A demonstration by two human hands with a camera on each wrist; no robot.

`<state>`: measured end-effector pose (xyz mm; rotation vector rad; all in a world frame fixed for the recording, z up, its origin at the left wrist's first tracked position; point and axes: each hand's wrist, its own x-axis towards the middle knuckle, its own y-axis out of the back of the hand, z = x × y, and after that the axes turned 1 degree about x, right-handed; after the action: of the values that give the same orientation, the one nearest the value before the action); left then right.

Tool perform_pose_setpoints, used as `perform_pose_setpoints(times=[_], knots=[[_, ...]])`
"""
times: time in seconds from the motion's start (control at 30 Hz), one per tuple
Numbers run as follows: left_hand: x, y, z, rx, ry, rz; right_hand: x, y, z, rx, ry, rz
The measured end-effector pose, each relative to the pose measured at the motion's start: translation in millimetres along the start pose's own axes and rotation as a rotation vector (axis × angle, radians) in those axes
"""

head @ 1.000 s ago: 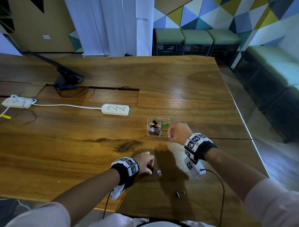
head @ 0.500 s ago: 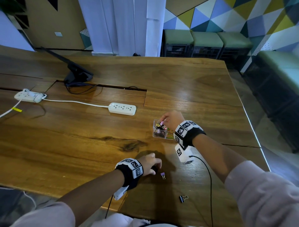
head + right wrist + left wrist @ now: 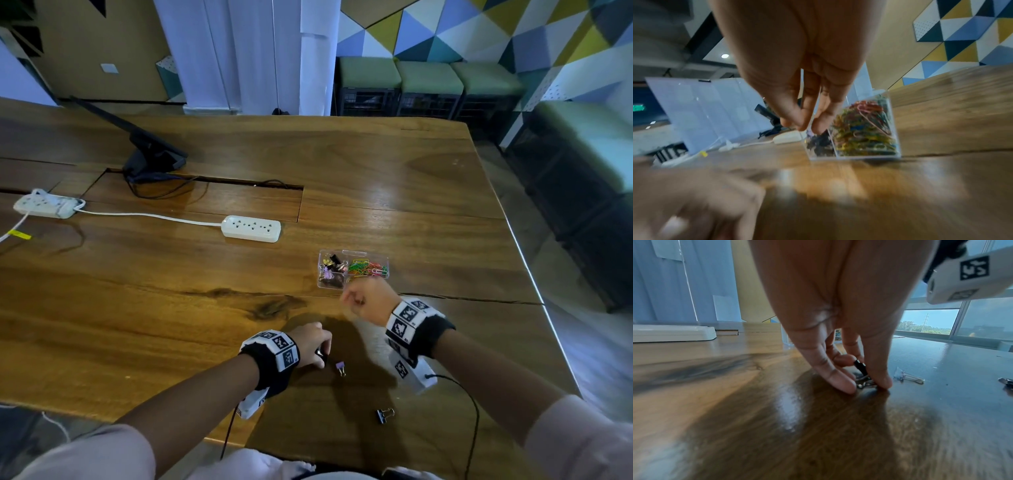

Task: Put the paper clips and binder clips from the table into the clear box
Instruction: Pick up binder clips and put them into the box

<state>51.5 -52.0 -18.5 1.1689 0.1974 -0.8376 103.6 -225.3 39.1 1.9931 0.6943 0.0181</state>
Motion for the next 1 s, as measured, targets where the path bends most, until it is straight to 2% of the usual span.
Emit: perform_pose_setpoints(times=[0.1,0.2,0.37,0.57,0.77,0.9,1.0], knots=[[1,-2,-1,-0.003,-0.013,0.042,-10,-20,12,-0.121,0.026,-0.276],[1,-1,0,0.031,-0.023,0.071,-18,-35,12,-0.175,0.037,-0.422],[0,-3,2,0.102,-0.004,0.101,-26,-53,2,-0.183,0.047,-0.379],[-4,-5,0,-0.011,0.070,0.178,-33,-63,4,-0.141,0.022,-0.286],[-4,-2,0,-0.092,0.089,0.177,-46,-57,12,-0.062,-0.035,-0.203],[-1,9,5,-0.143,0.071,0.231,-57,-54,30,0.020,-0.081,-0.203],[2,24,8,-0.200,0.047,0.284,-70,-50,39,0.058,-0.105,-0.259]])
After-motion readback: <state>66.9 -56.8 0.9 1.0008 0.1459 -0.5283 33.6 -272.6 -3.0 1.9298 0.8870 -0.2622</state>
